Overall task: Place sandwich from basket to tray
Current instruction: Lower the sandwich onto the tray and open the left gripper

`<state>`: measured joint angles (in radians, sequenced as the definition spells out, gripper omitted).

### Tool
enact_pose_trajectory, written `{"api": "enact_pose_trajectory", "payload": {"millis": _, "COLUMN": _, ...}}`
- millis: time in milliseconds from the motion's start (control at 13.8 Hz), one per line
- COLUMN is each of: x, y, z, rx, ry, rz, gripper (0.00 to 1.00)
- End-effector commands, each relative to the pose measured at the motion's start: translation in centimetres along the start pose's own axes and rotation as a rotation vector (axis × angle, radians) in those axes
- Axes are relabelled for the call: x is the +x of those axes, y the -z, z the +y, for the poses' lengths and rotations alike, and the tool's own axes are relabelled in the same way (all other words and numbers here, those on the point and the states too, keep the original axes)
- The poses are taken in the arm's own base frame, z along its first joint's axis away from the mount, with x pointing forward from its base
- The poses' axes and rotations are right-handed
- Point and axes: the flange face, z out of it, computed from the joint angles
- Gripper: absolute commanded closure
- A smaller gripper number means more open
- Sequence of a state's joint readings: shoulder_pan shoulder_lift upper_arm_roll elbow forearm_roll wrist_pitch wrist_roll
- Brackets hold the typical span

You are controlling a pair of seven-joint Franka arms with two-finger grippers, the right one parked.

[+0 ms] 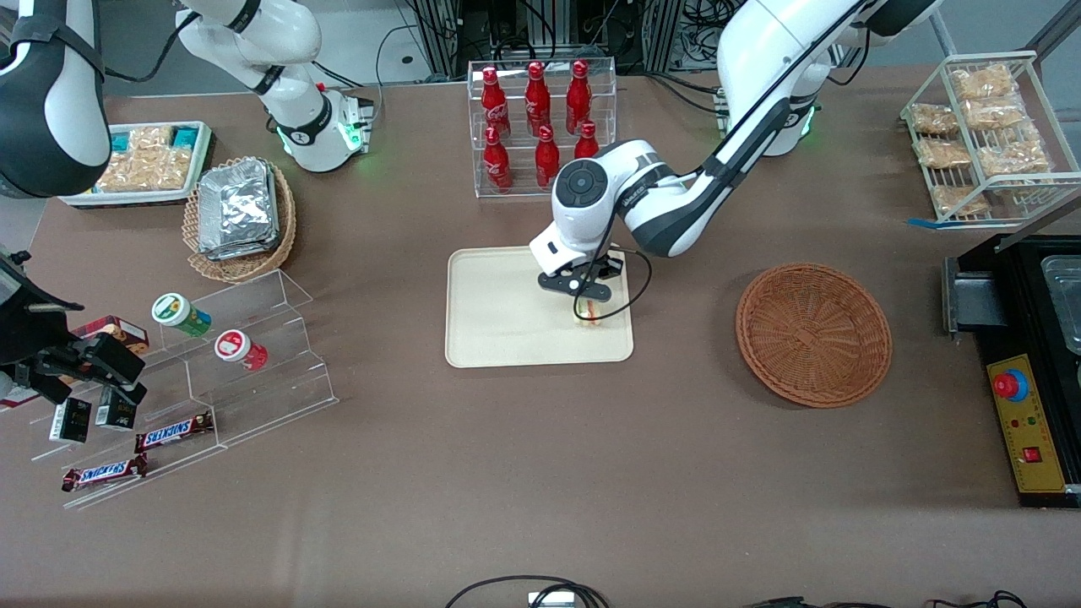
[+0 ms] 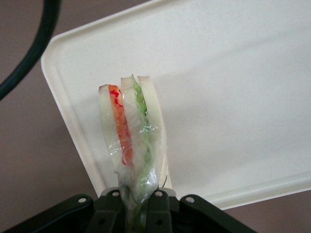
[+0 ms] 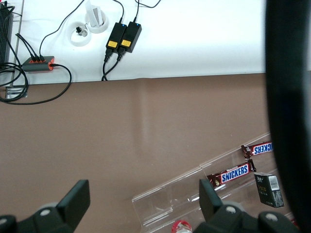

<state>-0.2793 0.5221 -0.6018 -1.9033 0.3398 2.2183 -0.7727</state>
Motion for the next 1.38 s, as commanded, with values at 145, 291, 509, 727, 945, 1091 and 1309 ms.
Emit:
{"api": "enact_pose_trajectory", "payload": {"millis": 145, "x": -0.6, "y": -1.1, "z": 1.5, "rx": 0.024, "ry": -0.024, "rz": 0.011, "gripper": 0.91}}
{"api": "enact_pose_trajectory", "payload": {"millis": 291, "x": -0.7, "y": -1.8, "z": 1.7, "rx": 0.025, "ry": -0.002, "rz": -0.001, "gripper": 0.86}}
{"api": "enact_pose_trajectory", "payload": {"millis": 509, "x": -0.5, "y": -2.2, "z": 1.7, "rx": 0.023, "ry": 0.023, "rz": -0.007, "gripper": 0.85}}
{"api": "enact_pose_trajectory", "payload": {"millis": 727, "x": -0.4, "y": -2.8, "z": 1.5, "rx": 0.024, "ry": 0.026, "rz": -0.017, "gripper": 0.78}}
{"api": "enact_pose_trajectory", "payload": {"millis": 945, "x": -0.6, "y": -3.4, "z": 1.8, "rx": 0.036, "ry": 0.101, "rz": -0.017, "gripper": 0.24}}
{"api": "enact_pose_trajectory", "payload": {"millis": 1091, "x": -0.4, "y": -2.9, "z": 1.8, "rx": 0.049, "ry": 0.115, "rz": 0.007, "gripper": 0.05}}
{"api": "enact_pose_trajectory", "payload": {"millis": 1309, "x": 1.3, "y": 0.2, "z": 1.1, "rx": 0.050, "ry": 0.209, "rz": 0.039, "gripper": 0.02}}
